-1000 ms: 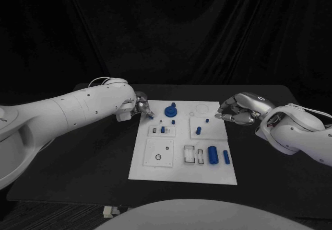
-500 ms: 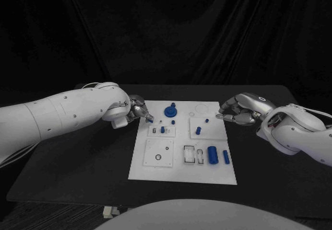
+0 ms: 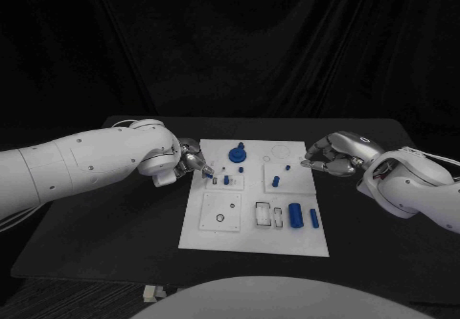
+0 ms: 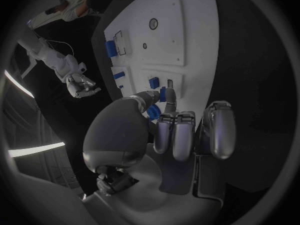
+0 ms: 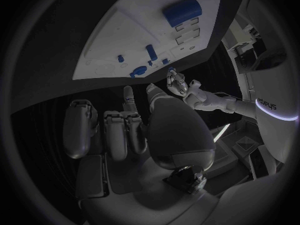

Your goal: Assemble the parts on the task board

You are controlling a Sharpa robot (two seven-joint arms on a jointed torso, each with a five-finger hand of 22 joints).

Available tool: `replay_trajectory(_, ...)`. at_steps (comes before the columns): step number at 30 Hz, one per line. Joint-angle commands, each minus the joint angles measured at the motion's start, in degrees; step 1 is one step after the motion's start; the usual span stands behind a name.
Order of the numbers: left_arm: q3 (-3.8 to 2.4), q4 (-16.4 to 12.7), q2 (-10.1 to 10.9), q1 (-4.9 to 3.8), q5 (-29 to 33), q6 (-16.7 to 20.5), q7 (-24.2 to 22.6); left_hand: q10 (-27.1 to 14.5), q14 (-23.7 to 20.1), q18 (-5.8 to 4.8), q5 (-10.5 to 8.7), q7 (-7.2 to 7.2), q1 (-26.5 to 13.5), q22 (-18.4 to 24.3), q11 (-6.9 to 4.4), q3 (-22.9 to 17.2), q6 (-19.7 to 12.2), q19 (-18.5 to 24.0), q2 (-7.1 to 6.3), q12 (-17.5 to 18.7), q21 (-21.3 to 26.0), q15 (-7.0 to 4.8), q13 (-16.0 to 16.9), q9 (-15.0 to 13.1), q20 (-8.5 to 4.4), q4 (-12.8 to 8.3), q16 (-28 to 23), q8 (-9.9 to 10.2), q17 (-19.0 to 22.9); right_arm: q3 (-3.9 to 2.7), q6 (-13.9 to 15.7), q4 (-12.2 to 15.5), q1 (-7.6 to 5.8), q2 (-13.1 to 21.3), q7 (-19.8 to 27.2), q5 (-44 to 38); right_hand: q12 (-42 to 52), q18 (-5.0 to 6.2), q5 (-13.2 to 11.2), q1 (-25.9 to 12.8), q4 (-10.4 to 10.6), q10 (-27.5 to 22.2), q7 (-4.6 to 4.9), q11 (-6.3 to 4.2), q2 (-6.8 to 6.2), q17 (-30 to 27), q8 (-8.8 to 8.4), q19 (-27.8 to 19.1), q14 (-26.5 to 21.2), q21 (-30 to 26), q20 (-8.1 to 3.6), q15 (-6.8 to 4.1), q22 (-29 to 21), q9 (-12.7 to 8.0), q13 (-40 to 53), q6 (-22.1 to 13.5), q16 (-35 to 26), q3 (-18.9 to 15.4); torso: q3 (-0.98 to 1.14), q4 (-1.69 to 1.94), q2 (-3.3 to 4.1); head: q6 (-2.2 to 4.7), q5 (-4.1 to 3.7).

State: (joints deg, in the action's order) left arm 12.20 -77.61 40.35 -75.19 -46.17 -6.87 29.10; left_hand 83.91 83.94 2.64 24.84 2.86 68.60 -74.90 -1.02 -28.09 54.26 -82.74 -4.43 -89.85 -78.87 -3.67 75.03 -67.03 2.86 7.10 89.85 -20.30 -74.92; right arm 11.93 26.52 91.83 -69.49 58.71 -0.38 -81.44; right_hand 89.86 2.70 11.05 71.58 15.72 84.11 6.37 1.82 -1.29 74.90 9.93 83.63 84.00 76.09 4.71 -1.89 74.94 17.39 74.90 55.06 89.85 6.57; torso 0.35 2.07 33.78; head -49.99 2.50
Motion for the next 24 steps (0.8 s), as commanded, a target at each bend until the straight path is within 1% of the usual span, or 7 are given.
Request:
replay_trajectory(1,-0.03,0.0,-0.3,0.17,-1.1,1.4,0.2,6.1,6.1,0.36,-0.23,-0.47,-0.5,-11.1,-0.27,-2.4,0.6,0.5,-0.04,-0.2,0.4,-0.02,15.0,0.1,-0.04,-2.0,0.1,-0.1,-15.1,-0.03,0.0,0.2,0.18,0.1,-1.0,-0.1,0.1,0.68,0.3,0.1,0.1,5.9,0.05,0.26,0.45,15.1,-0.23,-0.3,6.0,-0.4,-0.14,0.23,10.5,0.1,15.1,0.4,0.1,-0.1,-0.03,0.01,0.08,-0.01,-0.21)
replay_trajectory(7,-0.03,0.4,-0.9,0.65,-1.5,2.1,-0.3,6.1,6.1,0.37,-0.36,-0.47,-0.6,-11.1,-0.27,-2.4,0.6,0.5,0.01,-0.2,0.4,-0.02,15.0,0.1,-0.05,-2.0,0.1,-0.1,-15.1,-0.03,0.1,0.2,0.2,0.1,-0.9,-0.1,0.1,0.67,0.3,0.1,0.1,5.9,0.05,0.26,0.44,15.1,-0.24,-0.3,6.0,-0.4,-0.14,0.23,10.5,0.1,15.1,0.3,0.1,-0.1,-0.03,-0.06,0.17,-0.01,-0.12)
replay_trajectory(12,-0.03,0.3,-1.1,0.81,-3.6,2.7,-0.8,6.1,6.1,0.38,-0.47,-0.46,-0.7,-11.1,-0.28,-2.5,0.6,0.5,0.13,-0.2,0.4,-0.03,15.0,0.1,-0.05,-2.0,0.1,-0.1,-15.1,-0.03,0.2,0.2,0.21,0.2,-0.9,-0.1,0.1,0.67,0.3,0.1,0.1,5.9,0.05,0.26,0.44,15.1,-0.24,-0.3,6.0,-0.4,-0.14,0.23,10.5,0.1,15.1,0.3,0.1,-0.1,-0.03,-0.07,0.23,-0.01,-0.02)
replay_trajectory(18,-0.02,0.4,-1.5,1.03,-4.8,1.8,-0.6,6.1,6.1,0.39,-0.7,-0.46,-0.9,-11.1,-0.27,-2.5,0.6,0.6,0.16,-0.2,0.5,-0.04,15.0,0.1,-0.06,-2.0,0.1,-0.1,-15.1,-0.03,0.2,0.2,0.22,0.1,-0.9,-0.1,0.1,0.68,0.3,0.1,0.1,5.9,0.06,0.27,0.44,15.1,-0.28,-0.3,6.0,-0.5,-0.14,0.23,10.5,0.1,15.1,0.3,0.1,-0.1,-0.01,-0.02,0.16,-0.01,0.03)
replay_trajectory(24,-0.02,1.0,-2.1,1.86,-5.1,1.3,-0.6,6.1,6.1,0.38,-0.82,-0.46,-1.0,-11.1,-0.27,-2.5,0.6,0.5,0.19,-0.2,0.5,-0.04,15.0,0.1,-0.07,-1.9,0.1,-0.1,-15.1,-0.03,0.2,0.2,0.23,0.1,-0.9,-0.1,0.1,0.68,0.3,0.1,0.1,5.9,0.06,0.27,0.44,15.1,-0.29,-0.3,6.0,-0.5,-0.14,0.23,10.5,0.1,15.1,0.3,0.1,-0.1,-0.03,0.0,0.13,-0.01,-0.29)
